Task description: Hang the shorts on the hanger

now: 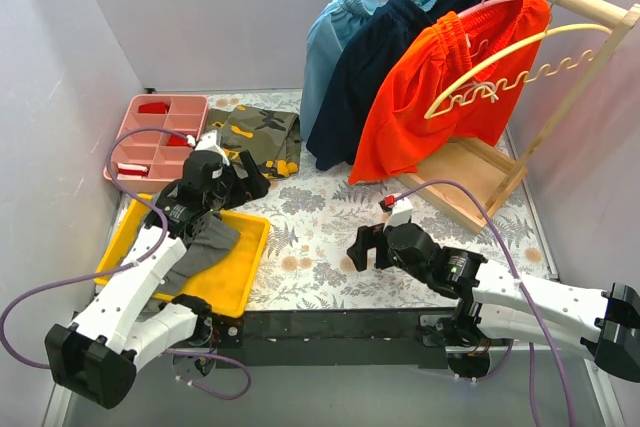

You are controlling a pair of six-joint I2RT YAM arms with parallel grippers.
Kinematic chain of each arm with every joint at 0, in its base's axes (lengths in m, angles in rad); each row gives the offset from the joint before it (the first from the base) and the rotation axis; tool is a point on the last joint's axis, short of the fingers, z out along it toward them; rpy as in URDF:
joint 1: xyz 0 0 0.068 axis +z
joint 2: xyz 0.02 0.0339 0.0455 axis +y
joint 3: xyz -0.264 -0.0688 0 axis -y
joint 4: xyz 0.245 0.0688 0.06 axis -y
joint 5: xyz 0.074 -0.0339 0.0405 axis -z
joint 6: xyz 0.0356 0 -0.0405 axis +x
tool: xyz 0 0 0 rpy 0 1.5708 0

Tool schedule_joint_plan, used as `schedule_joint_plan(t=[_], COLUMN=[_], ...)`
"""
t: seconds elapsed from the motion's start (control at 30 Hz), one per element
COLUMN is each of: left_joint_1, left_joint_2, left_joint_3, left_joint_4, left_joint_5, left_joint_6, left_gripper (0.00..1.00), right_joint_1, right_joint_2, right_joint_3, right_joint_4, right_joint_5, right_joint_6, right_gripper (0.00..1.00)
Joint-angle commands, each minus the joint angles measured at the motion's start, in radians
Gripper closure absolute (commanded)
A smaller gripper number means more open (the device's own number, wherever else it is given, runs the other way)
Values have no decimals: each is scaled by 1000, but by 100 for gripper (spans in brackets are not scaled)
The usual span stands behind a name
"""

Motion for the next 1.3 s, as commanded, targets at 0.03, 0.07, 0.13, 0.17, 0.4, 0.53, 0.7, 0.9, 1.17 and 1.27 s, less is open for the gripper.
schedule_joint_plan(t=[0.03,0.07,0.13,0.17,0.4,0.53,0.7,0.9,1.17,1.27], left_joint_1=[-3,-3,-3,-3,1,1,1,-3,-3,-3], left_joint_2=[-76,-82,-99,-116,-114,-90,-29,56,-24,-102], left_joint_3=[15,10,-13,-30,-154,-226,-306,-369,-311,-196], left_joint_4=[-242,-297,-360,-386,-411,-379,-209,-85,-38,-66], left_joint_5=[-295,-335,-416,-427,-510,-524,-530,-527,-635,-610], left_joint_6=[-211,-285,-378,-423,-675,-741,-757,-729,-490,-280], left_gripper=[2,2,2,2,6,15,25,34,100,100], right_joint_1=[-3,-5,-3,-3,-5,-5,-5,-5,-5,-5], right_joint_2=[-10,-8,0,1,9,7,3,1,1,-3], right_joint_3=[51,51,60,62,60,45,36,19,42,70], right_joint_4=[38,40,40,40,80,95,100,112,113,100], right_joint_5=[16,8,-1,-8,-56,-88,-105,-116,-110,-99], right_joint_6=[-20,-29,-40,-45,-77,-80,-88,-83,-83,-91], right_gripper=[1,1,1,1,1,1,1,1,1,1])
